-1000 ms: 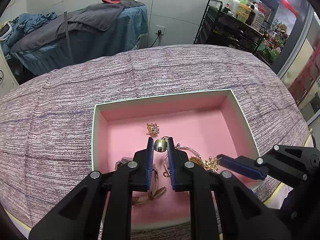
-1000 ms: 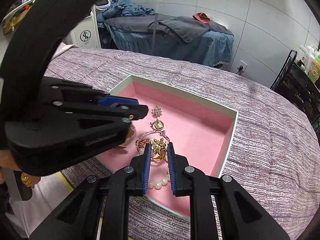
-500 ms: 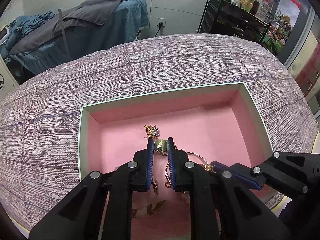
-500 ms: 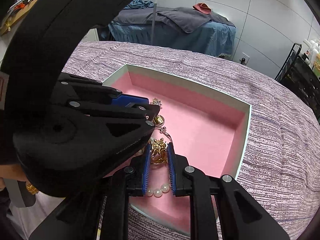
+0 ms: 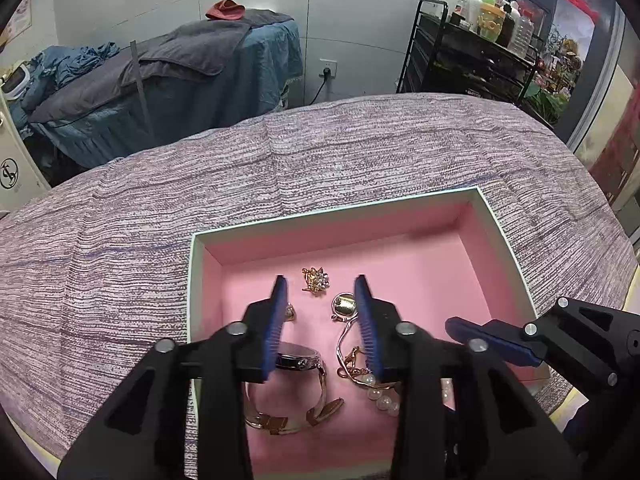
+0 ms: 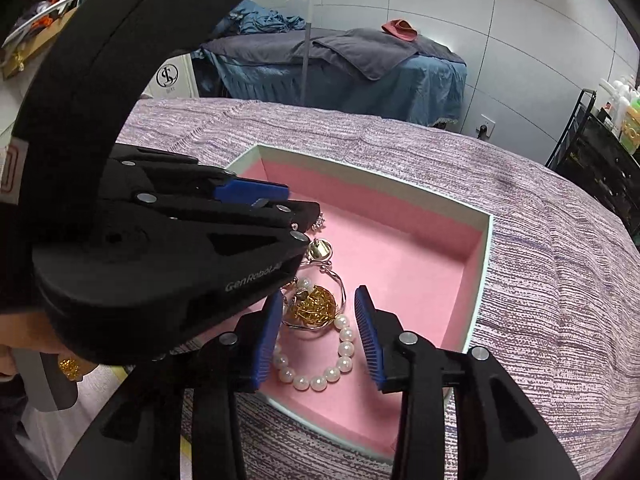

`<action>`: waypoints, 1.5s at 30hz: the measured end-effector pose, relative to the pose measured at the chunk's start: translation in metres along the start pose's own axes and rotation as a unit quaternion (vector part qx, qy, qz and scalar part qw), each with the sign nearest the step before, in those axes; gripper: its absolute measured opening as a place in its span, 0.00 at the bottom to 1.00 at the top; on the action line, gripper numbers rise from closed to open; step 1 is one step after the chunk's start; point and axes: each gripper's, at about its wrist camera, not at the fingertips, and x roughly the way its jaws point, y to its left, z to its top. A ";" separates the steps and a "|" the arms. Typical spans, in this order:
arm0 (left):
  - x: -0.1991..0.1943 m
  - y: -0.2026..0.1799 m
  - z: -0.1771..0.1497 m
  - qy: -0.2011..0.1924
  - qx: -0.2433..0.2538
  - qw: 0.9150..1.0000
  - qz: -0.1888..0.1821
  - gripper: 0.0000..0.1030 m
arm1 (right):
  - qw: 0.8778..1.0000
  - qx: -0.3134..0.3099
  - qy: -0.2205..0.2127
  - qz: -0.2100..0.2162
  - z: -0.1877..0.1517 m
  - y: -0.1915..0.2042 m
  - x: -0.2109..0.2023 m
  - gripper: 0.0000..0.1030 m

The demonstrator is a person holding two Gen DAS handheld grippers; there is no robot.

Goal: Organize jewelry

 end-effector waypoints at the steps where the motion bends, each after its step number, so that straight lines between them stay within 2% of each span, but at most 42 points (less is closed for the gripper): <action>1: -0.008 0.000 -0.001 -0.013 0.000 1.000 0.004 0.56 | 1.000 0.002 -0.004 0.001 -0.001 0.000 -0.004 0.40; 3: -0.022 0.000 -0.004 -0.034 0.004 0.999 0.010 0.64 | 1.000 0.006 -0.016 0.000 -0.003 0.000 -0.016 0.47; 5: -0.042 0.003 -0.009 -0.061 0.004 0.998 0.020 0.73 | 1.000 0.009 -0.027 -0.006 -0.006 0.001 -0.028 0.60; 7: -0.062 0.006 -0.017 -0.091 0.000 0.995 0.035 0.85 | 0.999 0.016 -0.042 -0.015 -0.012 0.002 -0.043 0.70; 9: -0.082 0.009 -0.031 -0.123 -0.005 0.991 0.048 0.92 | 0.998 0.026 -0.057 -0.019 -0.020 0.002 -0.057 0.76; 11: -0.099 0.010 -0.048 -0.143 -0.006 0.988 0.060 0.94 | 0.997 0.030 -0.070 -0.026 -0.028 0.003 -0.071 0.84; 16: -0.126 0.012 -0.089 -0.161 -0.011 0.984 0.072 0.94 | 0.994 0.028 -0.097 -0.041 -0.043 0.007 -0.094 0.93; 26: -0.170 0.010 -0.170 -0.194 -0.032 0.975 0.107 0.94 | 0.987 0.020 -0.143 -0.067 -0.083 0.023 -0.130 0.93; 32: -0.186 0.002 -0.210 -0.202 -0.051 0.973 0.099 0.94 | 0.984 0.016 -0.161 -0.076 -0.110 0.035 -0.145 0.94; 41: -0.212 -0.021 -0.260 -0.249 -0.069 0.960 0.106 0.94 | 0.973 0.040 -0.219 -0.058 -0.149 0.050 -0.180 0.94; 45: -0.220 -0.028 -0.277 -0.260 -0.082 0.957 0.100 0.94 | 0.965 0.025 -0.244 -0.089 -0.167 0.063 -0.193 0.94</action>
